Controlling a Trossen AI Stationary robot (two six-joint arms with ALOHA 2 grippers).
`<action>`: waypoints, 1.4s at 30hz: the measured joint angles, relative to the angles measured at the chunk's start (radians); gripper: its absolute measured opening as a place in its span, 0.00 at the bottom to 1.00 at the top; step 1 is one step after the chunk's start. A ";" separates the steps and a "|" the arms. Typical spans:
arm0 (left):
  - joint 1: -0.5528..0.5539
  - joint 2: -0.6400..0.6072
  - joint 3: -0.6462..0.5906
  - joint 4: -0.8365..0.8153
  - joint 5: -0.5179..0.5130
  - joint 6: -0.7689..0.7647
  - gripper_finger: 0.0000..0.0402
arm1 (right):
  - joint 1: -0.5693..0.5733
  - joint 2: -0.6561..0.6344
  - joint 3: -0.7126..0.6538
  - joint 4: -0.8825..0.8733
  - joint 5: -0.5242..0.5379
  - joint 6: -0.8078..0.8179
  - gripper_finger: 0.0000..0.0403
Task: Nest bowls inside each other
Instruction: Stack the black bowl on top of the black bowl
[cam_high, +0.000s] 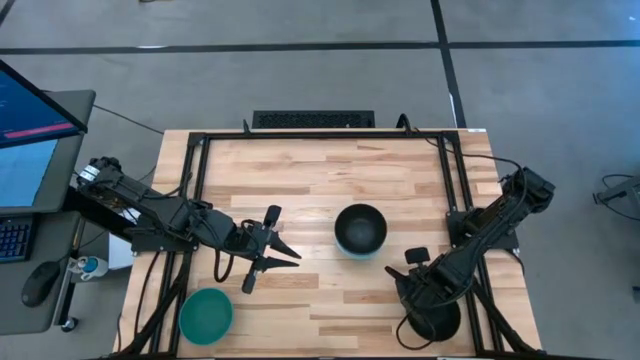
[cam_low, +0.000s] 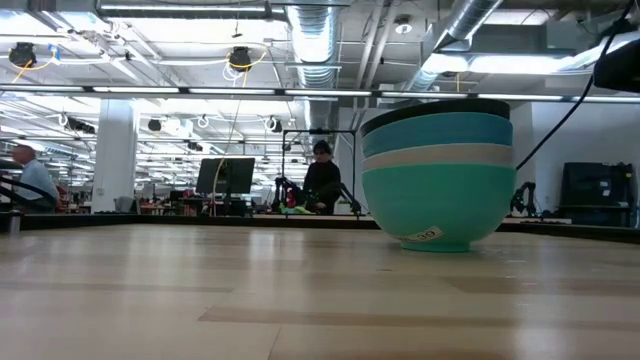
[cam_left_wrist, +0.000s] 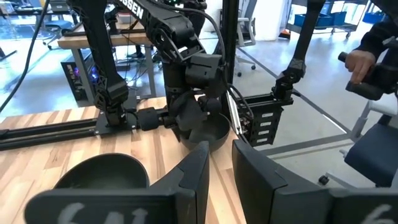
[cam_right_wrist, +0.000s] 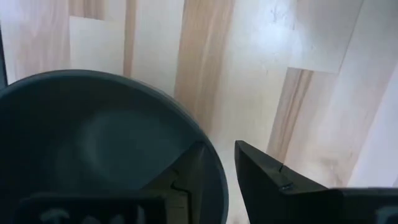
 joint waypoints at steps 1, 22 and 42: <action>0.000 0.000 0.000 0.000 0.000 0.000 0.15 | -0.005 0.000 0.000 -0.001 0.002 0.002 0.28; 0.000 0.000 0.000 -0.002 0.000 0.000 0.15 | -0.032 0.000 -0.074 0.145 -0.007 0.056 0.15; 0.000 0.000 0.000 -0.001 -0.014 0.000 0.15 | -0.071 0.000 -0.080 0.233 0.023 0.061 0.24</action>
